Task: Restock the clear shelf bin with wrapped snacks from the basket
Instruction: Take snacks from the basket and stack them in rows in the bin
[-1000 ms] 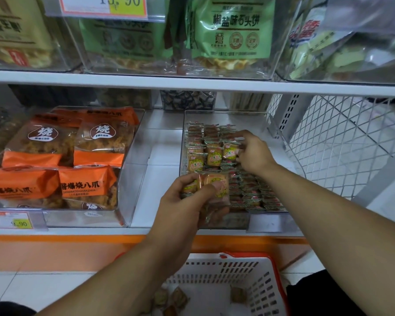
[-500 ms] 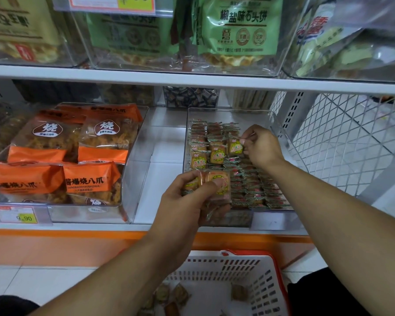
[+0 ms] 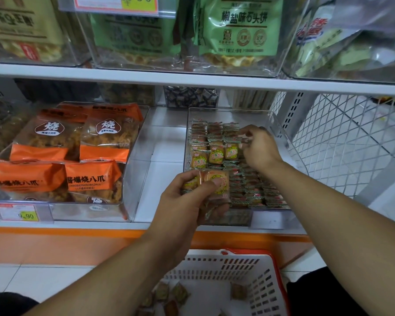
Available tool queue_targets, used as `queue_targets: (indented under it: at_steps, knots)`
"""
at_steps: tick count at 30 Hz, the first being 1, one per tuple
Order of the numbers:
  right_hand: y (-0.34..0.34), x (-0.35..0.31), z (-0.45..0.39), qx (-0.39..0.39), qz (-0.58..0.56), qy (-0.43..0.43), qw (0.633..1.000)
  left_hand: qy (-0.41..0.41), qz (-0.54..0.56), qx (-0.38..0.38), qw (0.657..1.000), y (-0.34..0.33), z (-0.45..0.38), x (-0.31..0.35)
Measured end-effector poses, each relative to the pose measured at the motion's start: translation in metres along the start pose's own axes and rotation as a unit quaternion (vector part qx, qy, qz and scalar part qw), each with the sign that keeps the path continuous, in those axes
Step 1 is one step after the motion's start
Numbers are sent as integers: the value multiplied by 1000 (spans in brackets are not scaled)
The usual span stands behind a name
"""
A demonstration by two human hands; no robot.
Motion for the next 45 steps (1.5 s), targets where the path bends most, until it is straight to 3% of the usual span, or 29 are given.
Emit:
queue_targets:
  at_steps: [2, 5, 8, 19, 21, 23, 25, 27, 30, 35, 38, 45]
  knots:
    - [4, -16, 3, 10, 44, 60, 997, 1, 2, -5, 1000, -1, 1, 0]
    - [-10, -41, 10, -50, 154, 140, 977, -1, -1, -13, 1000, -3, 2, 0]
    - [-28, -43, 9, -100, 194, 140, 966, 2, -5, -14, 1000, -4, 2, -1]
    - [-27, -44, 8, -87, 173, 154, 969, -1, 6, -12, 1000, 0, 2, 5]
    - [-7, -55, 10, -62, 131, 137, 980, -7, 14, -22, 1000, -2, 4, 9]
    - [9, -67, 19, -92, -13, 99, 991, -17, 22, -27, 999, -2, 6, 14]
    - [13, -82, 43, -213, -225, 44, 950, -31, 16, -31, 999, -1, 8, 19]
    - [15, -100, 76, -311, -341, 32, 887, -49, 7, -34, 998, -1, 11, 23]
    - [24, -111, 96, -297, -328, 83, 893, -61, 5, -42, 997, -3, 14, 29]
    - [32, -103, 108, -274, -445, 2, 853, -52, 46, -35, 997, -2, 16, 32]
    - [41, -94, 109, -263, -452, -39, 852, -57, 62, -44, 996, -4, 17, 32]
    - [44, -95, 116, -277, -460, -37, 843, -62, -7, -42, 997, -4, 17, 31]
Point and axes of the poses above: each hand's wrist, its own z-axis away from the middle knuckle, its own y-axis out of the back of the hand, x = y × z, the point moved 7 cm from there along -z, towards the middle knuckle, and after that the axes turned 6 degrees about y, right-handed, at the moved point
